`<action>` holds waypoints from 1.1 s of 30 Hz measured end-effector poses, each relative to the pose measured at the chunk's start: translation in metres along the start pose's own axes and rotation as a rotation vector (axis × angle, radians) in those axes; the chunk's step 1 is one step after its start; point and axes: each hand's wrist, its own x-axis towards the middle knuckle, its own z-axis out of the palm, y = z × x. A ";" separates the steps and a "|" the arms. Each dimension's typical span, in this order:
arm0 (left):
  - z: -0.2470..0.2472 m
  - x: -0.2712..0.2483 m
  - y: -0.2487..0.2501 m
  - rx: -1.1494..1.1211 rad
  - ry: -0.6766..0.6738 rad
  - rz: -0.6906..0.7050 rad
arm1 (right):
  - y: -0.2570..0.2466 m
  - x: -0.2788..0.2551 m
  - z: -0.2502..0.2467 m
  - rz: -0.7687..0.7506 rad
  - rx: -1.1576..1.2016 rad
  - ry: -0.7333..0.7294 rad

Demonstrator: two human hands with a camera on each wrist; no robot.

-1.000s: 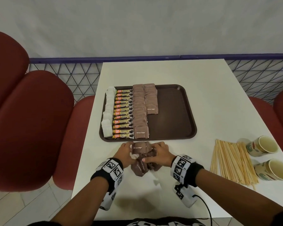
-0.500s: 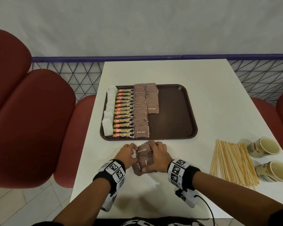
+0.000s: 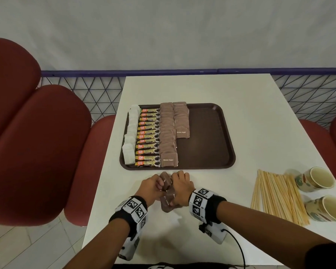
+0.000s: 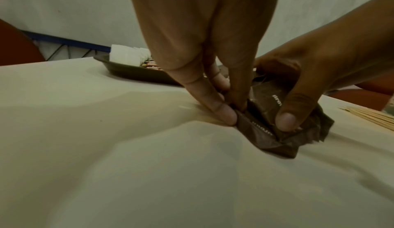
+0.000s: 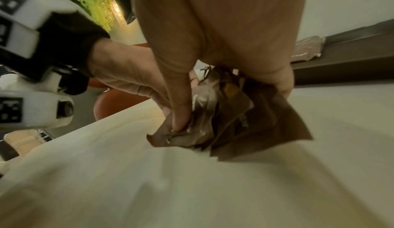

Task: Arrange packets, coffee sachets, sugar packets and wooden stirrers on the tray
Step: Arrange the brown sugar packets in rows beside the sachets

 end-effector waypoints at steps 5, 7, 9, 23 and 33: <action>-0.005 -0.001 -0.009 -0.100 -0.002 0.012 | -0.006 0.003 -0.001 -0.025 0.072 -0.065; -0.009 -0.001 -0.008 -0.115 -0.009 0.012 | -0.005 0.003 -0.001 -0.043 0.100 -0.066; -0.014 0.000 -0.005 -0.085 -0.005 -0.001 | -0.002 0.002 0.000 -0.064 0.129 -0.060; -0.018 0.003 0.004 0.056 -0.027 0.098 | 0.007 0.007 -0.009 -0.094 0.320 -0.070; -0.037 0.003 -0.009 -0.088 0.167 -0.035 | 0.030 0.013 -0.018 0.028 0.410 -0.054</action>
